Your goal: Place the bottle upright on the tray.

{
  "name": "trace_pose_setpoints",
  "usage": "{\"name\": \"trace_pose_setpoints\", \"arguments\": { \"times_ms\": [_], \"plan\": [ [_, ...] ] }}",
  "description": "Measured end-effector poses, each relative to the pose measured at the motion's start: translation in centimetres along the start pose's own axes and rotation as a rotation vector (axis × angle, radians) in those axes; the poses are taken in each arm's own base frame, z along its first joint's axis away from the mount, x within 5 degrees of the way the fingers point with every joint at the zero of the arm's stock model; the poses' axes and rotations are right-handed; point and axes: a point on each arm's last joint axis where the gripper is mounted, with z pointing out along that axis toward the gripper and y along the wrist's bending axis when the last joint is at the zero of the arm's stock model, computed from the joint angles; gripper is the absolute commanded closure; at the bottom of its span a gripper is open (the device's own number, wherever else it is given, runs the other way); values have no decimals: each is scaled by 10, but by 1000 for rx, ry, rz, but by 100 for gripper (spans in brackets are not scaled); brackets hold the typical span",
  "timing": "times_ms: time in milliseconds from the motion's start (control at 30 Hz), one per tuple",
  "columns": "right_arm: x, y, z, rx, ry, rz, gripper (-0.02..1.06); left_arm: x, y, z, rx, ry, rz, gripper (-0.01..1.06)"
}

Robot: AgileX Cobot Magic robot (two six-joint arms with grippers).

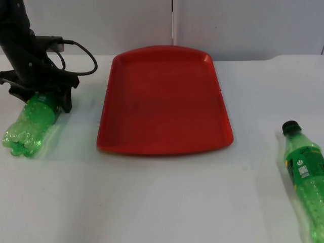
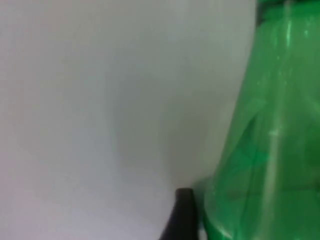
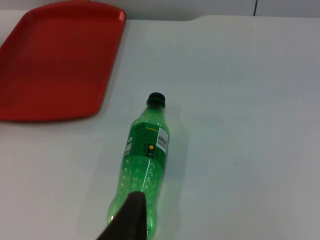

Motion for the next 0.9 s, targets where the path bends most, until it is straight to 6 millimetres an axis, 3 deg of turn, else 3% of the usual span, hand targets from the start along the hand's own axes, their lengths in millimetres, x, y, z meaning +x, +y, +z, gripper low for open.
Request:
{"name": "trace_pose_setpoints", "arguments": {
  "times_ms": [67,100,133,167,200,633,800,900],
  "plan": [
    [0,0,0,0,0,0,0,0,0,1,1,4,0,64],
    [0,0,0,0,0,0,0,0,0,1,1,4,0,64],
    [0,0,0,0,0,0,0,0,0,1,1,4,-3,75],
    [0,0,0,0,0,0,0,0,0,1,1,4,-2,96],
    [0,0,0,0,0,0,0,0,0,1,1,4,-2,105],
    [1,0,1,0,5,0,0,0,-1,-1,12,-3,-37,105],
    [1,0,1,0,6,0,0,-4,-5,-19,40,-31,-55,105],
    [1,0,1,0,6,0,0,-8,-9,-47,56,-74,-50,105]
  ]
}}
